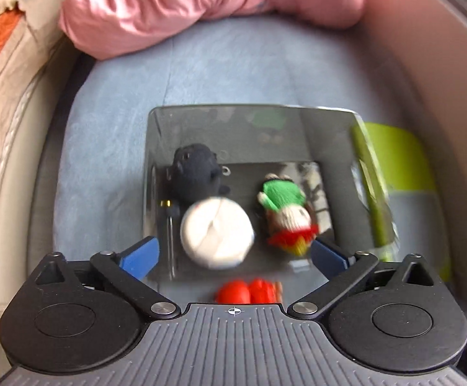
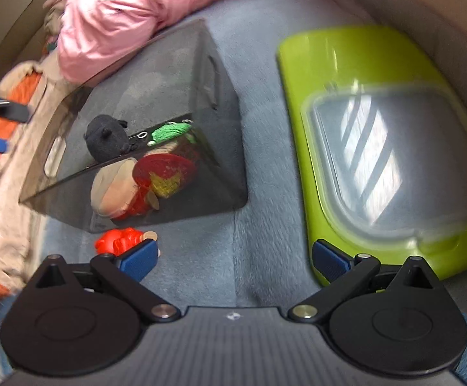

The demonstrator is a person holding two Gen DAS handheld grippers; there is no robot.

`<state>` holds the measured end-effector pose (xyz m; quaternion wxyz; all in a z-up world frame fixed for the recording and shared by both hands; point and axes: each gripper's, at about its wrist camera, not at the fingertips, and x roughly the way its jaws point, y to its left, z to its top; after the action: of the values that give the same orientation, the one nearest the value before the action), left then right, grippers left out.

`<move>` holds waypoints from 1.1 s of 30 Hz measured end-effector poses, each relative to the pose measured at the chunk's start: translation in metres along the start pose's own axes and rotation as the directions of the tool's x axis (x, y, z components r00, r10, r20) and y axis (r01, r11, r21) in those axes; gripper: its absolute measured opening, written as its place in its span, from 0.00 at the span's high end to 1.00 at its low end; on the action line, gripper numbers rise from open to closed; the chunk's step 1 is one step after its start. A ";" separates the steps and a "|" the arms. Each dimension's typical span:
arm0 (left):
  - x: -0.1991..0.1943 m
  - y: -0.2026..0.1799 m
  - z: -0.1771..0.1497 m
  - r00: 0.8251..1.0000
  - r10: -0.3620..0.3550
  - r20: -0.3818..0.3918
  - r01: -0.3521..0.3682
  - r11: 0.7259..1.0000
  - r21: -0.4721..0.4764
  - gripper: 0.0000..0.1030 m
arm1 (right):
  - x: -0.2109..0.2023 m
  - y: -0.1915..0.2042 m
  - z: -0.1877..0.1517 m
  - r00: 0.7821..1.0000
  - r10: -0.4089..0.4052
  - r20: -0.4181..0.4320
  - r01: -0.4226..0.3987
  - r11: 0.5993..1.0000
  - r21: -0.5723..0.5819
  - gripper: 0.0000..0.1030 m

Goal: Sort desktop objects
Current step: 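Grasp the red toy figure with the right gripper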

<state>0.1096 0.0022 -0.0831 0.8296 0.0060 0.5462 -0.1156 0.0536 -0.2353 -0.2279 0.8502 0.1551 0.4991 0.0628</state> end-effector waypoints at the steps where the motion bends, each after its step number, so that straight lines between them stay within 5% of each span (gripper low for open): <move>1: -0.002 0.003 -0.013 1.000 0.000 0.002 0.000 1.000 0.008 0.00 | -0.002 0.012 0.000 1.000 -0.007 0.014 0.007 0.999 -0.043 0.00; 6: 0.020 0.025 -0.069 0.996 0.029 -0.089 -0.026 0.999 0.037 0.00 | 0.020 0.086 -0.001 1.000 0.003 -0.022 -0.009 0.966 -0.257 0.00; 9: 0.028 0.053 -0.091 0.992 0.010 -0.127 -0.012 1.000 -0.015 0.00 | 0.051 0.132 -0.009 0.999 -0.046 -0.020 0.033 0.897 -0.441 0.00; 11: 0.026 0.074 -0.104 0.992 0.000 -0.128 -0.010 0.997 -0.072 0.00 | 0.076 0.159 -0.019 0.996 -0.084 -0.014 0.060 0.806 -0.589 0.07; 16: 0.021 0.120 -0.123 0.993 -0.082 -0.090 0.057 0.964 -0.258 0.00 | 0.131 0.206 -0.059 0.979 -0.205 -0.010 0.081 0.432 -0.898 0.27; 19: 0.018 0.131 -0.134 0.989 -0.137 -0.057 0.111 0.939 -0.326 0.00 | 0.152 0.217 -0.073 0.966 -0.260 -0.002 0.080 0.304 -0.949 0.38; 27: 0.023 0.136 -0.144 0.981 -0.179 -0.069 0.141 0.918 -0.370 0.00 | 0.140 0.220 -0.066 0.956 -0.291 -0.046 0.048 0.309 -0.950 0.39; 30: 0.020 0.132 -0.139 0.983 -0.171 -0.065 0.138 0.926 -0.352 0.00 | 0.110 0.211 -0.053 0.964 -0.255 -0.072 0.031 0.380 -0.925 0.39; 33: 0.019 0.118 -0.129 0.985 -0.161 -0.067 0.133 0.943 -0.306 0.00 | 0.059 0.195 -0.022 0.975 -0.194 -0.111 0.003 0.507 -0.862 0.39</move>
<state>0.0231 0.1308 -0.1657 0.7841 -0.1555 0.5937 -0.0923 0.0734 -0.0315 -0.2235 0.7652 -0.3201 0.4908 0.2666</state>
